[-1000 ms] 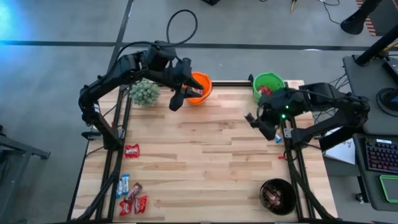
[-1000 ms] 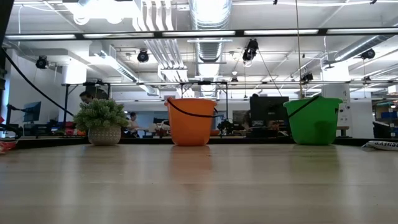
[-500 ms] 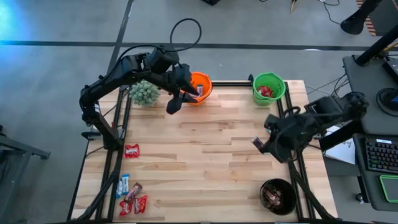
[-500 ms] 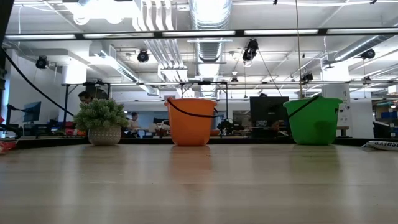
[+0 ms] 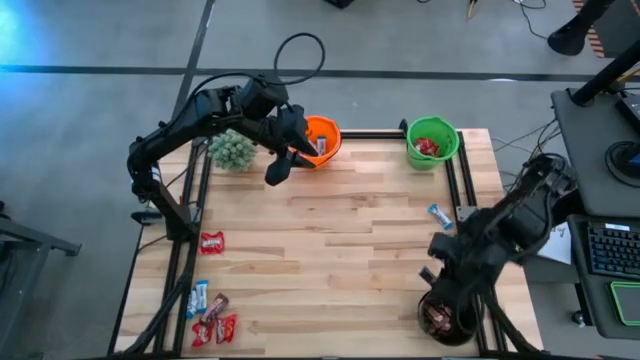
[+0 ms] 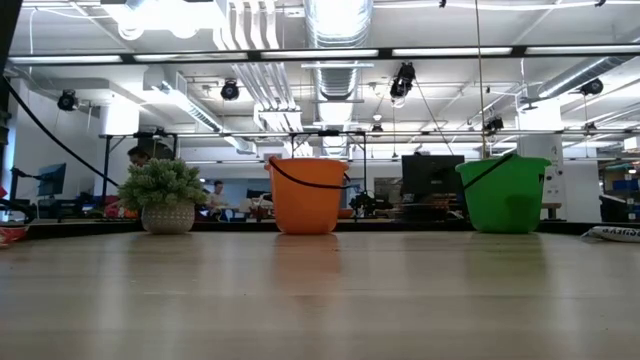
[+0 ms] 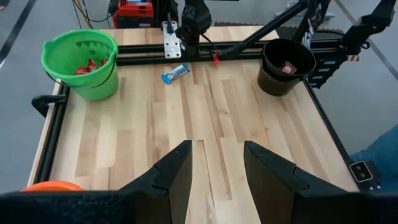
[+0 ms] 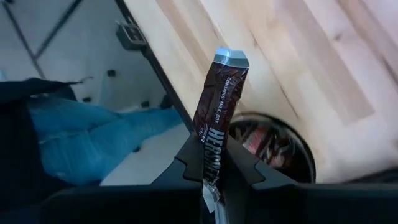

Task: Organize candy in baskets
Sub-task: Put the brown chocolate bar into the black bucket

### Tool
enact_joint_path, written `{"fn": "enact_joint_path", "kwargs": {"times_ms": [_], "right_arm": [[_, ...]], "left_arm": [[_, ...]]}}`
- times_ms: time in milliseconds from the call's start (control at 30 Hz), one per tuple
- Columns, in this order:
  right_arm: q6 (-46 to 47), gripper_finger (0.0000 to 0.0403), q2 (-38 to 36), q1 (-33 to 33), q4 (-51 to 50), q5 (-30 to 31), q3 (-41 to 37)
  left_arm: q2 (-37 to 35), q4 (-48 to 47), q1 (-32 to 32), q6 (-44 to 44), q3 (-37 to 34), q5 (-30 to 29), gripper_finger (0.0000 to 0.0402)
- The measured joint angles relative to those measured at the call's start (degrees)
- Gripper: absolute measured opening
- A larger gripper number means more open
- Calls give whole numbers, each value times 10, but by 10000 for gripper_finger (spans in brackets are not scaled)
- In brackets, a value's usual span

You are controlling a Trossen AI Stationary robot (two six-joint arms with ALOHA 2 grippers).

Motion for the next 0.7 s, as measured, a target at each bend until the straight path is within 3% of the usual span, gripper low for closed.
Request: {"fn": "enact_joint_path", "kwargs": {"times_ms": [433,700], "right_arm": [[164,13,59,114,-5,-3,0],[216,13,99,157,-13,-32,0]], "left_arm": [[0,-6,0,0,0,0,127],[0,-21,0,0,0,-3,127]]}}
